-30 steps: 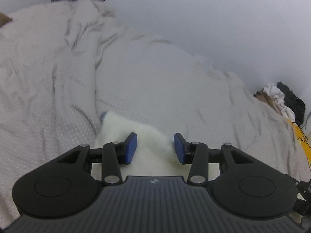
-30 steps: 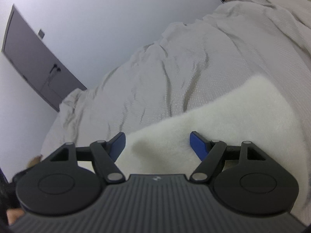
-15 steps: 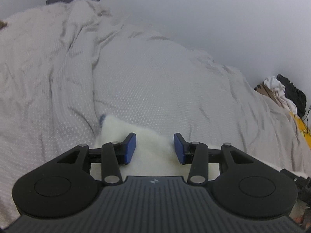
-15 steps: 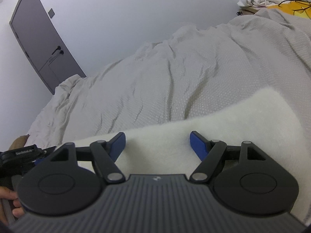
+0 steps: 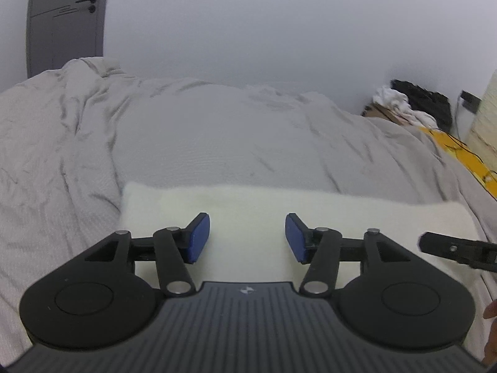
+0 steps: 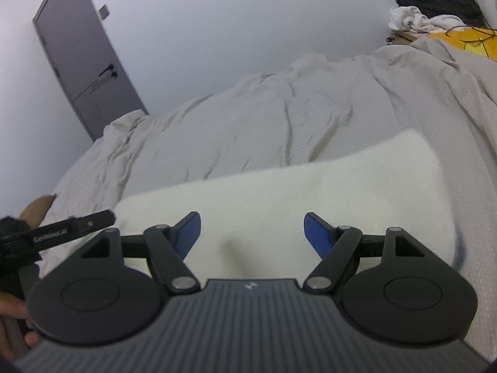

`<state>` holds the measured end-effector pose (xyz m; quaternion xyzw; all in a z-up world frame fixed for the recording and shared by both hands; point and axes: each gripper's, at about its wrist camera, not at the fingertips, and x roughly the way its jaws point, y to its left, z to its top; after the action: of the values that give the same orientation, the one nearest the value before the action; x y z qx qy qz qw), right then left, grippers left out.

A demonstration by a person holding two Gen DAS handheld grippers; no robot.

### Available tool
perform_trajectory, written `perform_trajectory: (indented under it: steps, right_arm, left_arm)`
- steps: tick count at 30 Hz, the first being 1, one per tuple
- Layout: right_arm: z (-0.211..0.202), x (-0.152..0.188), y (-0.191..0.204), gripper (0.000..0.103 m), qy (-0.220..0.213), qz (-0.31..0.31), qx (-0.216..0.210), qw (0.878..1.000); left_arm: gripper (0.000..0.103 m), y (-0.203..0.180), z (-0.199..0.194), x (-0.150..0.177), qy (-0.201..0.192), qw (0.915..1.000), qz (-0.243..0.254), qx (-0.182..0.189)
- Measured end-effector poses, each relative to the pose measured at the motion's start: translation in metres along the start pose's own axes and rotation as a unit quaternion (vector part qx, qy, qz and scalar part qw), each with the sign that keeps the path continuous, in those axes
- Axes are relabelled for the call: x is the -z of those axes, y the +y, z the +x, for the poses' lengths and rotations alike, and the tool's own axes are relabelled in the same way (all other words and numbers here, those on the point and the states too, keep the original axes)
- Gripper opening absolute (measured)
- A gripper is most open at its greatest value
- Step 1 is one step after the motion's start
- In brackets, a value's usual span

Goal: Fold large clothes

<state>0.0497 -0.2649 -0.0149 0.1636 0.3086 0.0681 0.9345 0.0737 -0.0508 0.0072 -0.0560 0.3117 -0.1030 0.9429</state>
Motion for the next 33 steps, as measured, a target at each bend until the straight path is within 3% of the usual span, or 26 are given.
perform_trajectory:
  steps: [4, 9, 14, 20, 26, 33]
  right_arm:
    - [-0.011, 0.01, 0.019, 0.075, -0.009, -0.059, 0.014, 0.998]
    - [-0.005, 0.017, 0.033, 0.075, -0.006, -0.111, 0.03, 0.993]
    - [0.022, 0.023, 0.021, 0.076, 0.038, -0.094, 0.033, 0.994]
    - [0.041, 0.023, 0.019, 0.079, 0.042, -0.086, 0.032, 0.995]
    - [0.039, 0.027, 0.02, 0.08, 0.04, -0.088, 0.035, 0.995]
    - [0.026, 0.03, 0.032, 0.078, 0.021, -0.1, 0.049, 0.994]
  left_arm:
    - [0.06, -0.015, -0.008, 0.015, 0.003, 0.9989, 0.046, -0.009]
    - [0.061, -0.018, -0.003, 0.022, 0.015, 0.9986, 0.048, -0.017]
    - [0.061, -0.01, 0.02, 0.019, 0.032, 0.9988, 0.035, -0.015]
    - [0.061, -0.009, 0.04, 0.016, 0.032, 0.9988, 0.033, -0.021]
    - [0.062, -0.004, 0.025, 0.016, 0.021, 0.9996, 0.014, -0.009]
    - [0.085, -0.003, -0.019, 0.024, 0.007, 0.9997, -0.025, 0.005]
